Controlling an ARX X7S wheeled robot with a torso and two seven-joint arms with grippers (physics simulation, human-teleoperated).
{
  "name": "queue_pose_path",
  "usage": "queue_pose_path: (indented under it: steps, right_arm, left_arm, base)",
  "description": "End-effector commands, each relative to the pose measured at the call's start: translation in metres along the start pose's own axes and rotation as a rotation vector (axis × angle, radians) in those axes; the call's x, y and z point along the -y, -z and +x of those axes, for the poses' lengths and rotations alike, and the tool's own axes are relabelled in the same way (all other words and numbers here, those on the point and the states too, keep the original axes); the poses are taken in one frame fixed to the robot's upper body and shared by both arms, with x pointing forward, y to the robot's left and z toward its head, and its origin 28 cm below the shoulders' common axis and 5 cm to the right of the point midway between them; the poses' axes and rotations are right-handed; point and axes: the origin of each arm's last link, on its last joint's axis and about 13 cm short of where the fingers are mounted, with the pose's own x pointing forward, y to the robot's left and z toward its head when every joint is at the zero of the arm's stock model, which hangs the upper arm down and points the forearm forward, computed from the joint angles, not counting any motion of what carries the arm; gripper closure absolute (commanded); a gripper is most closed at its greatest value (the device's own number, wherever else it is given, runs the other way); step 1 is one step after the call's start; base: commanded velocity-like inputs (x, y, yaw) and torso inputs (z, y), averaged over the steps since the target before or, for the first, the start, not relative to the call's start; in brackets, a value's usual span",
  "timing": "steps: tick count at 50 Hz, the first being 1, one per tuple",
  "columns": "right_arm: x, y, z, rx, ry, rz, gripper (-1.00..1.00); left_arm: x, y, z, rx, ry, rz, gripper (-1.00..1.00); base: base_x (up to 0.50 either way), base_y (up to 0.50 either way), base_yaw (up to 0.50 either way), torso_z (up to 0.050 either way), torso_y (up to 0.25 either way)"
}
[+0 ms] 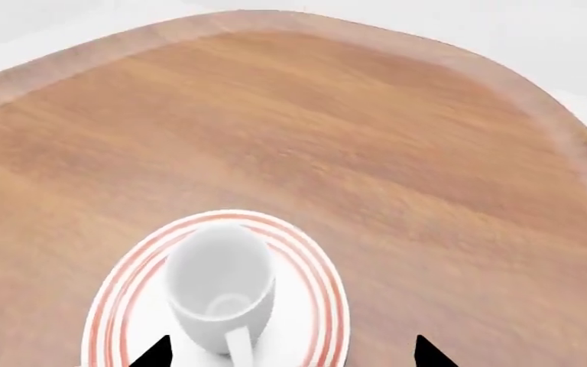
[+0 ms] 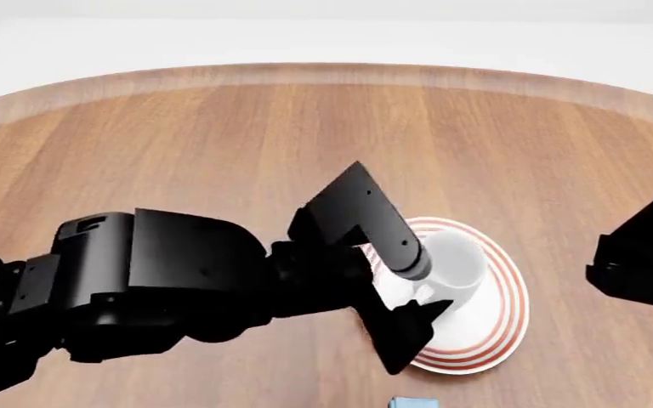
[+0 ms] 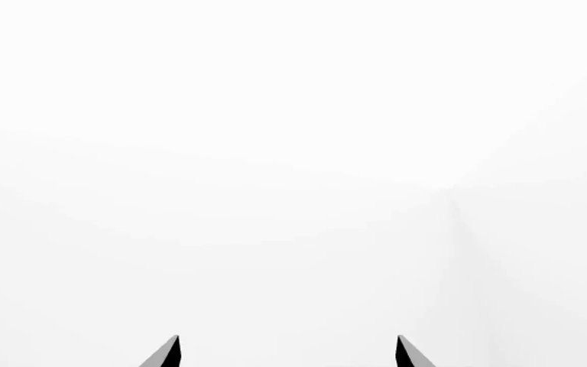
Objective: Pick up the white mug and put it on the plate, and put the chocolate pudding to the right of the plate.
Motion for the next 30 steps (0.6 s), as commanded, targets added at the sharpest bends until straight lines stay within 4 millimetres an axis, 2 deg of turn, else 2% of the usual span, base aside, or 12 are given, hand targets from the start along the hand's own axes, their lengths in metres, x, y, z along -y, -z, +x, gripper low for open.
queue_pose_path:
  steps: [1,10,15,27,29,30]
  right_arm:
    - [0.001,0.000,0.000,0.004,-0.005,-0.015,-1.00]
    - [0.000,0.000,-0.002,0.001,-0.013,-0.014,-1.00]
    - [-0.001,0.002,-0.003,-0.005,-0.018,-0.013,-1.00]
    - [-0.006,-0.001,-0.006,-0.016,-0.046,0.005,-1.00]
    - [-0.008,-0.001,-0.008,-0.023,-0.055,0.014,-1.00]
    - [-0.009,-0.001,-0.008,-0.027,-0.059,0.019,-1.00]
  left_arm:
    - [0.017,-0.014,-0.033,0.175,0.028,0.039,-1.00]
    - [0.021,-0.010,-0.054,0.268,-0.009,0.040,-1.00]
    - [0.024,-0.007,-0.073,0.339,-0.074,0.068,-1.00]
    - [0.025,0.000,-0.112,0.518,-0.361,0.139,-1.00]
    - [0.025,0.001,-0.116,0.539,-0.368,0.120,-1.00]
    - [0.023,0.002,-0.118,0.560,-0.439,0.146,-1.00]
  base:
    - [0.00,0.00,0.00,0.000,0.000]
    - [0.00,0.00,0.00,0.000,0.000]
    - [0.00,0.00,0.00,0.000,0.000]
    - [0.00,0.00,0.00,0.000,0.000]
    - [0.00,0.00,0.00,0.000,0.000]
    - [0.00,0.00,0.00,0.000,0.000]
